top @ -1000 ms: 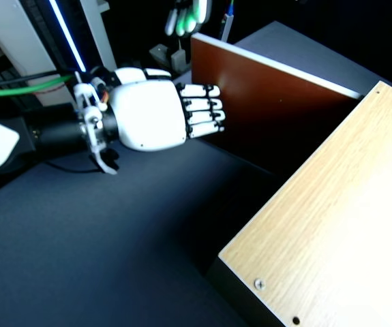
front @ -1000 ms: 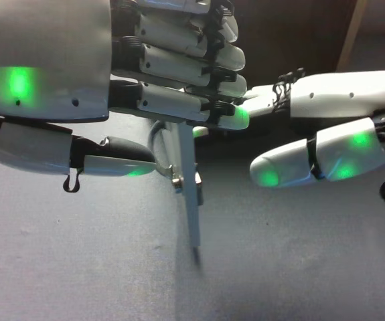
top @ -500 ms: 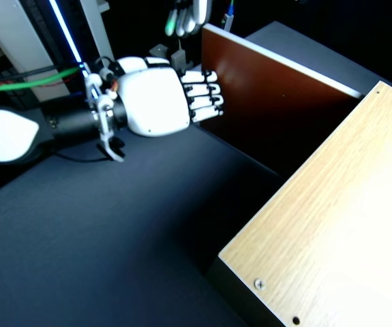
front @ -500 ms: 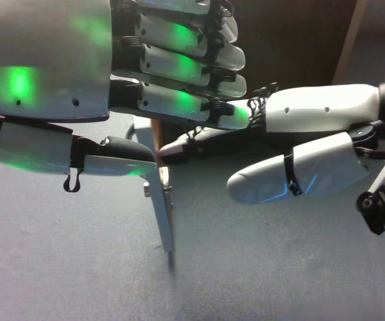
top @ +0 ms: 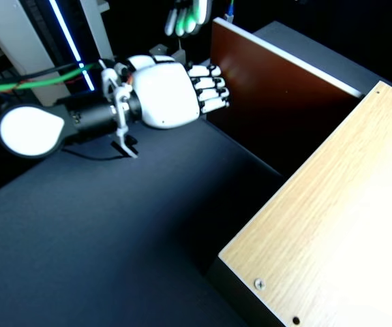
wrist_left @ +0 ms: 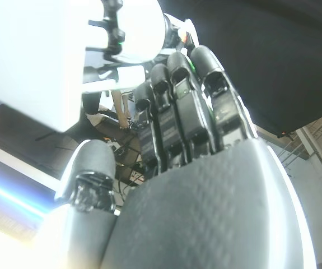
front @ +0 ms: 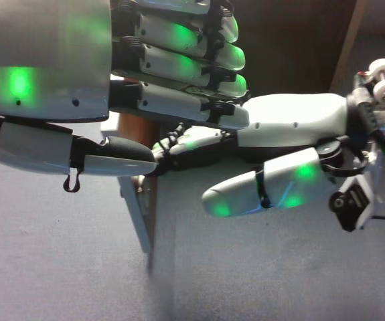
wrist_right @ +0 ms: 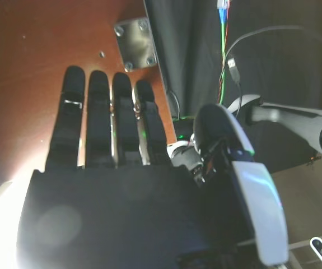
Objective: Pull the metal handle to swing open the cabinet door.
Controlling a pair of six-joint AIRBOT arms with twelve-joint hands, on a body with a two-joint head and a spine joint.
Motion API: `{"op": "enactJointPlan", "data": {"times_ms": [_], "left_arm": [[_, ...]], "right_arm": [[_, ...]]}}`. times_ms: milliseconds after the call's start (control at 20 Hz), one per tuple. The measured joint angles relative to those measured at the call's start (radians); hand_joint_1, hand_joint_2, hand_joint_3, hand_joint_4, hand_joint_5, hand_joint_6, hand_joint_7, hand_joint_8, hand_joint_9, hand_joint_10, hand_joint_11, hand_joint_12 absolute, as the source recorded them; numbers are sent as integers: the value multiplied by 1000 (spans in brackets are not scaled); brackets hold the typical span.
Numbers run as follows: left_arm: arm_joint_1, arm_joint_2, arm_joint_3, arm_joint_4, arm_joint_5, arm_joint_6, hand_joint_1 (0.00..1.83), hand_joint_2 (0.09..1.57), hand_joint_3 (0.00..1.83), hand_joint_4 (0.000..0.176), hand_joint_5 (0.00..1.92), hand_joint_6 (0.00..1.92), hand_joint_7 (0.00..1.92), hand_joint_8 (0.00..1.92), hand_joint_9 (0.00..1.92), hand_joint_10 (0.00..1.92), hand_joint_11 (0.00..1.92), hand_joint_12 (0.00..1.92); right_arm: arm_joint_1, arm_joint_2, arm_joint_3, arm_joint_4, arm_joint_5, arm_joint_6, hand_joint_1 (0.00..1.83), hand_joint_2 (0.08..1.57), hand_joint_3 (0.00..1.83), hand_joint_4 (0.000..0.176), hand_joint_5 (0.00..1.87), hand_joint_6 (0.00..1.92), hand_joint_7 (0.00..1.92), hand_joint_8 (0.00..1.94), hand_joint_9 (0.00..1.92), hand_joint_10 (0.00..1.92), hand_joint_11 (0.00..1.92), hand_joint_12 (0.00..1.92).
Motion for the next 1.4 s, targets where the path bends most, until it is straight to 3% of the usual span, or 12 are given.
{"op": "enactJointPlan", "data": {"times_ms": [500, 1000, 1400], "left_arm": [[0, 0, 0, 0, 0, 0, 0, 1571, 83, 0, 433, 4, 470, 4, 443, 5, 107, 799], [0, 0, 0, 0, 0, 0, 0, 1571, 96, 0, 439, 3, 473, 2, 443, 2, 106, 794], [0, 0, 0, 0, 0, 0, 0, 1571, 92, 0, 431, 0, 469, 0, 444, 1, 112, 790]], "right_arm": [[0, -97, 66, 68, -86, -13, 0, 1571, 71, 0, 239, 3, 246, 2, 225, 2, 0, 639], [0, -127, 76, 81, -117, -13, 0, 1571, 63, 0, 258, 5, 262, 4, 240, 4, 0, 671], [0, -128, 125, 81, -122, -13, 0, 1571, 67, 0, 205, 0, 213, 1, 194, 0, 0, 576]]}}
